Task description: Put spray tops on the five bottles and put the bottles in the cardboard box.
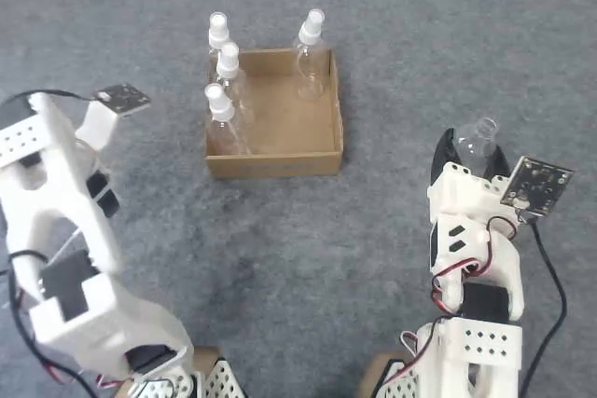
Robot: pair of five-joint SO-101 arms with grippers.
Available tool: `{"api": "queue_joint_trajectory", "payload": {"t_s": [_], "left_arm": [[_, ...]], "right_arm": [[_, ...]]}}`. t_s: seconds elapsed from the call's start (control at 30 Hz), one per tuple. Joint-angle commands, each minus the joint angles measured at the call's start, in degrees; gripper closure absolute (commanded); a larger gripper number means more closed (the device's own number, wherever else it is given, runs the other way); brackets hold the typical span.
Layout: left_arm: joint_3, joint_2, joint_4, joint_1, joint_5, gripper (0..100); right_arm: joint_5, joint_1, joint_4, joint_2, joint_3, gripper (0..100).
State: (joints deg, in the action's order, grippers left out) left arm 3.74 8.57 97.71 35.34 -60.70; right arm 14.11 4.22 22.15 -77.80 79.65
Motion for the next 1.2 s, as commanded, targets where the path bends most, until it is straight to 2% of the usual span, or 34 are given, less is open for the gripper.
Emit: {"api": "queue_joint_trajectory", "payload": {"t_s": [0.0, 0.33, 0.53, 0.77, 0.87, 1.0, 1.17], "left_arm": [[1.9, -7.7, 1.2, 0.4, -0.3, 99], [8.3, -17.2, 1.0, 1.7, 0.0, 98], [8.4, -19.3, -3.7, 1.8, 8.4, 99], [8.4, -24.0, -4.7, 1.7, 12.3, 99], [8.4, -25.7, -5.5, 1.6, 16.2, 99], [8.4, -26.9, -8.9, 1.6, 21.0, 99], [8.4, -27.0, -9.5, 1.4, 25.3, 99]], "right_arm": [[-1.4, -0.5, -0.8, -1.6, -0.3, 96.1], [-1.4, -0.5, -0.7, -1.7, -0.3, 96.1], [-1.4, -0.5, 1.2, -4.4, -0.2, 96.1], [-1.6, -3.5, 8.3, -16.3, 1.7, 96.1], [-4.0, -5.1, 10.4, -21.2, 2.6, 96.1], [-4.7, -6.6, 10.8, -25.9, 4.9, 96.1], [-4.7, -6.7, 10.8, -26.2, 5.1, 96.1]]}}
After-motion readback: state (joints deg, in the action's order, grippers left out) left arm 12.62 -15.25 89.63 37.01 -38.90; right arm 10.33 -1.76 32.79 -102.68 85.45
